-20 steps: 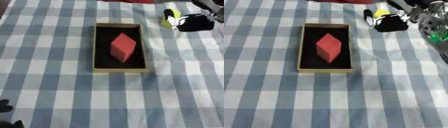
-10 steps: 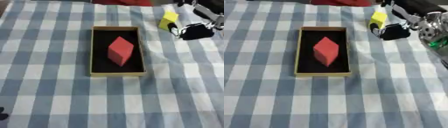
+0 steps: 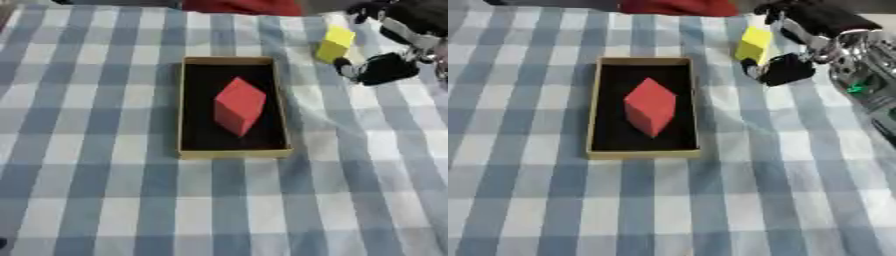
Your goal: Pick up objects on the table and place them in the box.
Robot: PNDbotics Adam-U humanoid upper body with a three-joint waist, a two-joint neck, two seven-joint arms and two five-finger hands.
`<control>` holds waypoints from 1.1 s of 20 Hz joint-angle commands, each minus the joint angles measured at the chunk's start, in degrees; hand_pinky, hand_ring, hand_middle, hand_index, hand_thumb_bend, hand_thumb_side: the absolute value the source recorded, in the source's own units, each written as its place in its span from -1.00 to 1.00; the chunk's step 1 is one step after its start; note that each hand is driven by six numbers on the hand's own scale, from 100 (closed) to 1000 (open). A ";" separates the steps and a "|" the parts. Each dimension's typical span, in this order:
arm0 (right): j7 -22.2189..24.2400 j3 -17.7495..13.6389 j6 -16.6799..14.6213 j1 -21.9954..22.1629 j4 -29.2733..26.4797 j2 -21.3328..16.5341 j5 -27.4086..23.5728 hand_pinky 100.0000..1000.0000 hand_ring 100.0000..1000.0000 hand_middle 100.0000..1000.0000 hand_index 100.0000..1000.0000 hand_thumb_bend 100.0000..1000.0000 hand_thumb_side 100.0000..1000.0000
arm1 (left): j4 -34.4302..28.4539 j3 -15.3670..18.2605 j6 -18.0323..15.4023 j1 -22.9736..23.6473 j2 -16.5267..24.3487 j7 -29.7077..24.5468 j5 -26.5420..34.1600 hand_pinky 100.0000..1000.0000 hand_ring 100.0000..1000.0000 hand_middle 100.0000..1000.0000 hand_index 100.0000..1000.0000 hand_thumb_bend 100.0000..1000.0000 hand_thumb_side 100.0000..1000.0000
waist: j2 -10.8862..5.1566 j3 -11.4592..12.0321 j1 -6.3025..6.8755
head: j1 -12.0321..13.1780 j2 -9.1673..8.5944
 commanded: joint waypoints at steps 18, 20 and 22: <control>-2.10 -3.59 1.11 -0.52 3.87 -3.73 -1.84 0.80 0.85 0.61 1.00 -0.78 0.02 | -0.84 -0.10 -1.48 -0.83 -1.39 3.15 -3.80 0.22 0.29 0.05 -0.30 -1.00 -0.78 | 2.38 1.49 -0.73 | -2.00 -3.44; -2.19 -4.59 1.13 -0.25 4.01 -4.52 -4.17 0.80 0.86 0.62 1.00 -0.79 0.04 | -0.84 -0.19 -1.42 -0.98 -1.49 3.25 -4.43 0.22 0.29 0.05 -0.30 -1.00 -0.78 | 2.89 1.61 -0.89 | -2.14 -3.91; -2.41 -5.75 1.32 -0.03 4.23 -5.45 -5.72 0.80 0.86 0.63 1.00 -0.82 0.06 | -0.84 -0.30 -1.36 -1.16 -1.56 3.41 -4.99 0.22 0.29 0.05 -0.30 -1.00 -0.78 | 3.32 1.72 -1.02 | -2.30 -4.38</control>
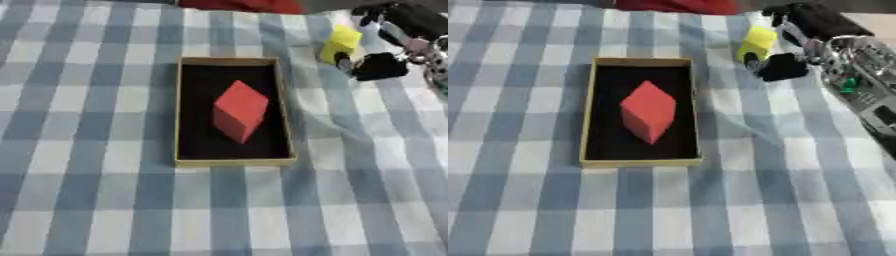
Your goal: Pick up objects on the table and place them in the box.
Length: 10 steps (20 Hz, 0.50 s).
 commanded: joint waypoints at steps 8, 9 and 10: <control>0.18 -4.88 -0.97 0.43 0.47 -5.38 -6.99 0.82 0.88 0.66 1.00 -0.89 0.17 | -0.84 -0.64 -1.74 -0.90 0.27 3.15 -2.51 0.22 0.29 0.05 -0.30 -1.00 -0.76 | 0.48 0.20 -0.48 | -0.64 -2.71; 0.48 -4.95 -1.19 0.48 0.65 -5.44 -7.40 0.82 0.88 0.66 1.00 -0.89 0.17 | -0.84 -0.68 -1.72 -0.96 0.28 3.21 -2.70 0.22 0.29 0.05 -0.30 -1.00 -0.76 | 0.63 0.28 -0.52 | -0.72 -2.87; 0.67 -5.03 -1.40 0.47 0.78 -5.49 -7.62 0.81 0.87 0.64 1.00 -0.87 0.18 | -0.84 -0.72 -1.69 -0.98 0.23 3.27 -2.88 0.22 0.29 0.05 -0.30 -1.00 -0.76 | 0.77 0.34 -0.53 | -0.78 -3.00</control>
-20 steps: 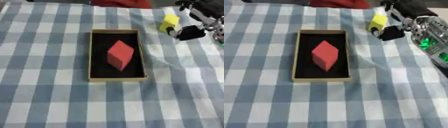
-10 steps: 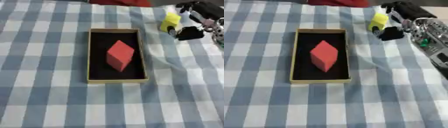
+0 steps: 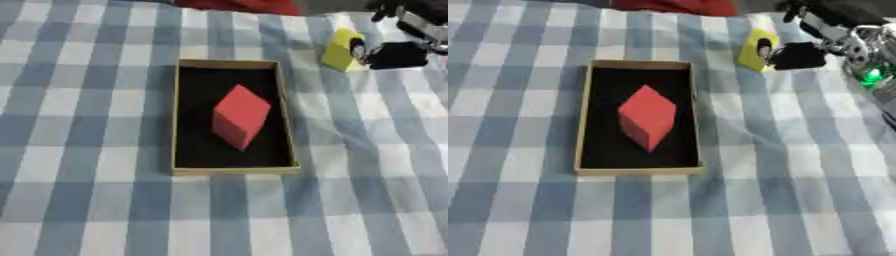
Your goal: Pick up objects on the table and place them in the box.
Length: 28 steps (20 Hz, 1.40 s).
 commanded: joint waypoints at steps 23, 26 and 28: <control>-1.68 -2.08 -0.39 0.18 2.00 -2.40 -1.89 0.81 0.86 0.63 1.00 -0.91 0.29 | -0.84 -0.88 -1.23 -0.52 -1.51 3.49 -4.29 0.23 0.30 0.05 -0.30 -1.00 -0.72 | 2.09 0.89 0.17 | -2.14 -3.46; -1.60 -2.01 -0.64 0.17 2.62 -2.14 -2.02 0.81 0.86 0.62 1.00 -0.93 0.31 | -0.84 -0.96 -1.17 -0.54 -1.61 3.65 -4.61 0.23 0.30 0.05 -0.30 -1.00 -0.72 | 2.29 0.94 0.26 | -2.27 -3.66; -1.47 -1.88 -0.94 0.12 3.01 -1.94 -2.31 0.80 0.85 0.62 1.00 -0.94 0.34 | -0.84 -1.02 -1.14 -0.52 -1.72 3.62 -4.82 0.23 0.30 0.05 -0.30 -1.00 -0.72 | 2.42 0.96 0.33 | -2.29 -3.74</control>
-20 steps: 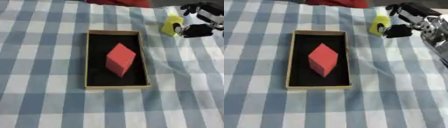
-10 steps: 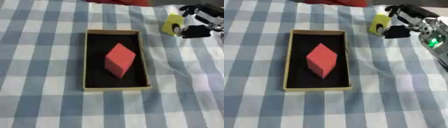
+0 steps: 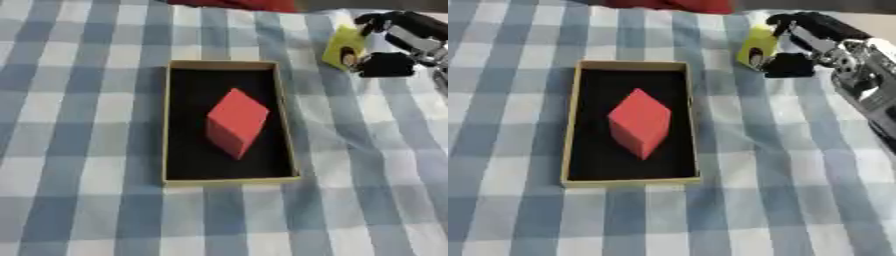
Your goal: Pick up objects on the table and place them in the box.
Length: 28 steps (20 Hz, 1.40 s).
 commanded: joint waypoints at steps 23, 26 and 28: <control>-0.36 1.48 -2.37 -1.61 0.93 -0.12 1.22 0.70 0.68 0.27 0.85 -0.88 0.32 | 0.23 -0.78 -1.69 0.06 -0.37 2.27 -2.01 0.23 0.33 0.06 -0.31 -1.00 -0.70 | -0.05 0.05 0.20 | -0.22 -1.08; -3.72 1.77 0.18 -1.73 0.46 0.22 3.35 0.64 0.60 0.13 0.73 -0.89 0.15 | 0.23 -0.80 -1.54 -0.02 -0.52 2.27 -2.04 0.24 0.33 0.06 -0.31 -1.00 -0.70 | 0.05 0.14 0.17 | -0.35 -1.07; -5.90 1.93 1.56 -1.70 0.06 0.34 4.14 0.56 0.47 -0.03 0.57 -0.91 -0.03 | 0.23 -0.80 -1.44 -0.08 -0.60 2.25 -2.03 0.24 0.33 0.06 -0.31 -1.00 -0.69 | 0.11 0.15 0.13 | -0.41 -1.12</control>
